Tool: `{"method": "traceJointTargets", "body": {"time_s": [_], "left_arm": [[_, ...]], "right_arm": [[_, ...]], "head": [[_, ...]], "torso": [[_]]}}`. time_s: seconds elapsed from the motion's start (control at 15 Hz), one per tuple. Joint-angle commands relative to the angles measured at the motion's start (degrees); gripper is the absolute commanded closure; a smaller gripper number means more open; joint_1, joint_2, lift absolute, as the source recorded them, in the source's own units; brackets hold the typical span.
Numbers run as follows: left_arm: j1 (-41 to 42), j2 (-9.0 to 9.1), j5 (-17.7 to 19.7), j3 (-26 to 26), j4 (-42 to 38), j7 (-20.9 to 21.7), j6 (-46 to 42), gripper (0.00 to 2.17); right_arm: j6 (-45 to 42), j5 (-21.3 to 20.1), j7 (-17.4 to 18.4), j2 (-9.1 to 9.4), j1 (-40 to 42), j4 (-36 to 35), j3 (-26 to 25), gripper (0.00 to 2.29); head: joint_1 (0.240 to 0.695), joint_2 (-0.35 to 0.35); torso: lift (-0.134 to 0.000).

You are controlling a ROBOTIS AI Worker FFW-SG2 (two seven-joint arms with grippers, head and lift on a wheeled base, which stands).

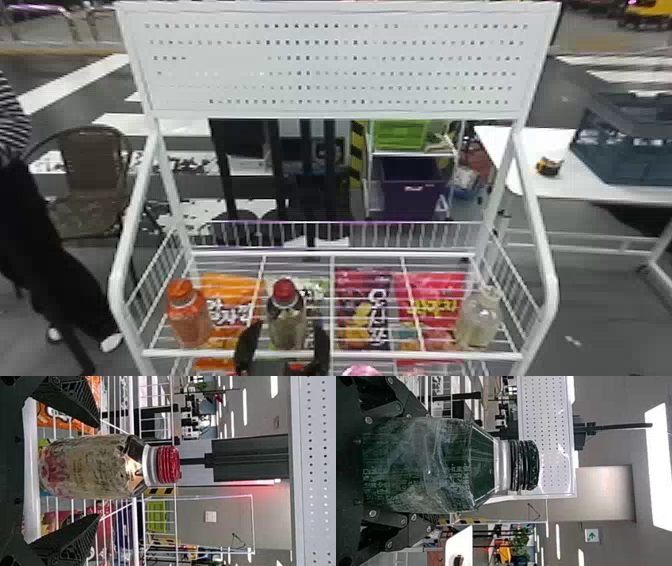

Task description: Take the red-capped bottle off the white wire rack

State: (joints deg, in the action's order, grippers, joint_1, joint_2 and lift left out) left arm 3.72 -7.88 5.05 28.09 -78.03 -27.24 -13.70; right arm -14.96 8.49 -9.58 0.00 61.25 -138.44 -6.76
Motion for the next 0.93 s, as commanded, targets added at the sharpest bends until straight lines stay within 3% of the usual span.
{"method": "traceJointTargets", "body": {"time_s": [0.0, 0.27, 0.33, 0.47, 0.6, 0.67, 0.87], "left_arm": [[-2.4, 0.41, 0.66, -0.14, 2.8, 0.17, -0.22, 0.09], [-4.77, 1.2, 1.45, -0.14, 5.52, 0.17, -2.86, 0.09], [-5.3, 1.28, 1.45, -0.14, 6.14, 0.17, -2.86, 0.19], [-5.48, 1.28, 1.89, -0.23, 5.96, 1.05, -2.86, 0.72], [-5.04, 1.2, 2.33, -0.14, 5.17, 1.14, -2.5, 1.71], [-4.51, 1.11, 2.24, 0.12, 4.29, 1.05, -2.15, 1.8], [-0.82, -0.21, 2.15, 0.21, -2.74, 1.14, -0.57, 1.8]], "right_arm": [[-0.02, -0.06, 0.0, 0.05, 0.01, -0.07, -0.01, 1.22], [0.15, -0.06, 0.0, 0.05, -0.17, 0.1, -0.19, 1.22], [-0.02, 0.12, 0.0, 0.05, -0.17, 0.1, -0.45, 1.22], [-0.02, 0.56, 0.0, 0.05, -0.17, 0.37, -0.89, 1.22], [-0.02, 0.56, -0.09, 0.05, -0.35, 0.54, -0.89, 1.22], [-0.02, 0.56, -0.09, 0.05, -0.52, 0.63, -0.89, 1.22], [0.15, 0.56, -0.09, 0.05, -0.87, 0.63, -0.54, 1.22]], "head": [[0.499, 0.0], [0.499, 0.0], [0.499, 0.0], [0.499, 0.0], [0.499, 0.0], [0.499, 0.0], [0.499, 0.0]], "torso": [[0.0], [0.0], [0.0], [0.0], [0.0], [0.0], [0.0]]}}
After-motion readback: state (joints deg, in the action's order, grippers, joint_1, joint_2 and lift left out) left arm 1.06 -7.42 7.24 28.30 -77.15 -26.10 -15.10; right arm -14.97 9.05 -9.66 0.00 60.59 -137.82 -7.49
